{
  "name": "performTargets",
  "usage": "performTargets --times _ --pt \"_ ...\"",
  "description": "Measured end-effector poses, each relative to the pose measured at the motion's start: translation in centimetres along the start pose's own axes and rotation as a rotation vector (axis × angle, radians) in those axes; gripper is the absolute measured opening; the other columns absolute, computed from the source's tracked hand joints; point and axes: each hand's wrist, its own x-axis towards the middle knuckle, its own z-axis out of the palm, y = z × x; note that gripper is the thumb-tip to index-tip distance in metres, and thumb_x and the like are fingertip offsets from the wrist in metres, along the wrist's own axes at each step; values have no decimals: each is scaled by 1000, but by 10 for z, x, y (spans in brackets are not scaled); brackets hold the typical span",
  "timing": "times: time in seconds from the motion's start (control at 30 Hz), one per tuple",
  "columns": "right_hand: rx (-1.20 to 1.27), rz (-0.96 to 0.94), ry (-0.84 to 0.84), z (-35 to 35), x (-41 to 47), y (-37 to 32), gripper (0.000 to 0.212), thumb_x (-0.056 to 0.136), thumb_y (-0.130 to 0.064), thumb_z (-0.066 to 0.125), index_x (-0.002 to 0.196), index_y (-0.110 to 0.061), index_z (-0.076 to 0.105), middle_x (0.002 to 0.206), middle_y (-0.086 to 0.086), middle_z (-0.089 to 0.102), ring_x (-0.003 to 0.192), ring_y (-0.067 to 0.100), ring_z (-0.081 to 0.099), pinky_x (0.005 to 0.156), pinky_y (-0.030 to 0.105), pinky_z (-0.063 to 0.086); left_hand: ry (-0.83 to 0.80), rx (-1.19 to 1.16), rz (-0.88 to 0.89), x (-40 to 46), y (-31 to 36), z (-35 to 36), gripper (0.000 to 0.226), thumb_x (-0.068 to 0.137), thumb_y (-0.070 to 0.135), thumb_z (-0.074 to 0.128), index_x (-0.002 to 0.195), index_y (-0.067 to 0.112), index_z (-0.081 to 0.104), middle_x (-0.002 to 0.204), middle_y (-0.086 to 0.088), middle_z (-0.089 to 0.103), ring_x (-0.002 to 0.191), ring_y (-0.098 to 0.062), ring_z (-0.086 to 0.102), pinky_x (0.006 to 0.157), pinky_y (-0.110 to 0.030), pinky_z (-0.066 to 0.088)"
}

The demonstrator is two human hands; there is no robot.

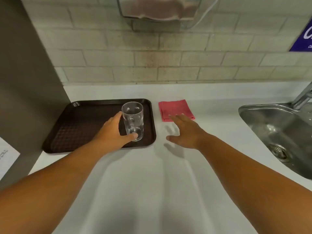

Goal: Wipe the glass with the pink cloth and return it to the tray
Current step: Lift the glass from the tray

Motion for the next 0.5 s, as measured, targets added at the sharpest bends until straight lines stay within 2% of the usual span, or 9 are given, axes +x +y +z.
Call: performTargets --times 0.13,0.2,0.27,0.33,0.43,0.5 --pt "-7 -9 -12 -2 10 6 95 87 -66 63 164 -36 16 175 -3 14 161 23 2 124 44 15 56 -125 18 6 -1 6 102 74 53 92 159 38 37 163 7 49 149 -19 46 113 -42 44" --pt "-10 -14 -18 -1 15 8 95 88 -66 62 164 -36 16 175 -4 13 161 22 2 125 45 14 86 -179 1 10 -1 11 93 75 47 94 153 38 44 148 15 55 133 -11 50 103 -34 41" --pt "-17 -19 -30 -1 19 11 94 88 -66 62 164 -36 16 175 -4 13 161 22 2 125 46 14 92 -230 -31 13 1 15 86 76 42 95 148 38 49 138 19 55 126 -8 50 99 -32 41" --pt "-15 -14 -44 1 22 14 93 88 -65 63 164 -38 16 175 -4 13 161 23 3 126 47 16 91 -279 -64 17 0 19 76 76 38 95 140 38 53 140 16 57 127 -10 53 101 -33 43" --pt "-18 -8 -52 4 26 18 93 88 -65 64 164 -40 16 174 -5 15 161 24 5 125 48 18 98 -322 -78 21 -3 25 56 75 34 96 112 51 57 139 11 63 130 -12 56 102 -33 44" --pt "-10 -10 -62 6 29 21 94 88 -64 65 164 -39 16 174 -5 15 161 24 5 125 48 18 121 -369 -83 23 -4 28 52 75 31 96 104 50 58 135 12 67 130 -12 58 99 -28 45"
